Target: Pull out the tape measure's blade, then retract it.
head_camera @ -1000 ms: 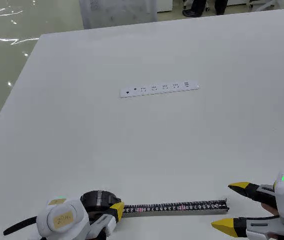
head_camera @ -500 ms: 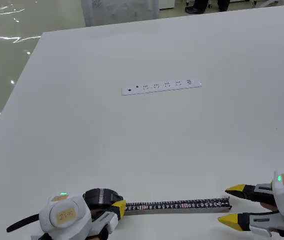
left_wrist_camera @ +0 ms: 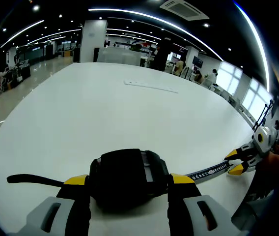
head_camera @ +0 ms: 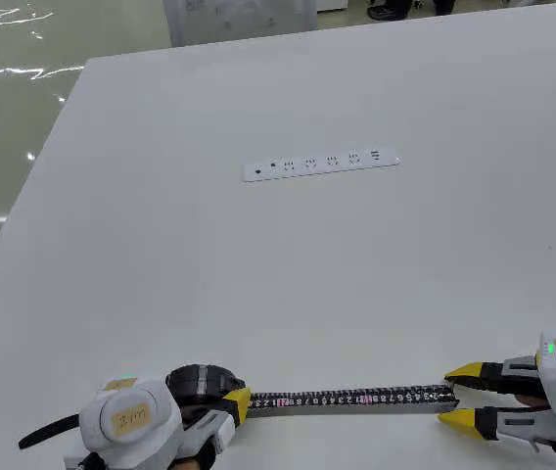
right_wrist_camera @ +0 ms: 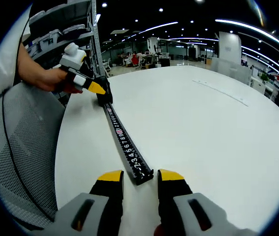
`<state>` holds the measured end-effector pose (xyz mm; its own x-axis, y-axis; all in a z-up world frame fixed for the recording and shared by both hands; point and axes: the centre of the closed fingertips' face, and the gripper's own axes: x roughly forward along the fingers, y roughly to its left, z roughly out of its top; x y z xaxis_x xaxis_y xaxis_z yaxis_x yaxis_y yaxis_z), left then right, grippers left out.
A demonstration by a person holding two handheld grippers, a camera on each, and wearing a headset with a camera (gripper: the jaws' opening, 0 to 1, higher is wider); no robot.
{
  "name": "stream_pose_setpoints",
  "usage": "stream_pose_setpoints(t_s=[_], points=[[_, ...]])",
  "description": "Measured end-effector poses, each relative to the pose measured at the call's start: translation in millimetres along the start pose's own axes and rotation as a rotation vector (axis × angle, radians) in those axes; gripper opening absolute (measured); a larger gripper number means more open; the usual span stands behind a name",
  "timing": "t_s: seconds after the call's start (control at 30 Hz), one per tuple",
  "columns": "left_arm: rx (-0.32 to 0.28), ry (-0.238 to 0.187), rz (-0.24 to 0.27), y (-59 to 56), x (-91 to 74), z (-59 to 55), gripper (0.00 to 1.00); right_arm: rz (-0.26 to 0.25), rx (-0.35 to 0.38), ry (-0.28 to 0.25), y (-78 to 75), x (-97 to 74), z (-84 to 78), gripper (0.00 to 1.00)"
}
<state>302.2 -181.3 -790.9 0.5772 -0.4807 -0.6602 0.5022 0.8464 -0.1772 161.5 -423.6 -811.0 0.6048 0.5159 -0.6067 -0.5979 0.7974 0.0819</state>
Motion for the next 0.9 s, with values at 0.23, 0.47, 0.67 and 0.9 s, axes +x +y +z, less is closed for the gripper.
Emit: stream_pose_setpoints(t_s=[0.23,0.47,0.67,0.9], points=[[-0.001,-0.001,-0.003,0.1,-0.4,-0.4,0.61,0.012,-0.064,-0.001,-1.8,1.9,-2.5,0.19],[-0.002,-0.003,-0.002,0.1,0.0,-0.2,0.61,0.033,-0.119,0.006,-1.5,3.3,-1.8,0.15],[-0.005,-0.005,0.002,0.1,0.3,-0.2,0.61,0.036,-0.113,-0.002,-1.8,2.5,-1.8,0.14],[-0.007,-0.017,0.005,-0.4,0.1,0.4,0.61,0.015,-0.087,-0.024,-2.7,2.4,-1.9,0.14]])
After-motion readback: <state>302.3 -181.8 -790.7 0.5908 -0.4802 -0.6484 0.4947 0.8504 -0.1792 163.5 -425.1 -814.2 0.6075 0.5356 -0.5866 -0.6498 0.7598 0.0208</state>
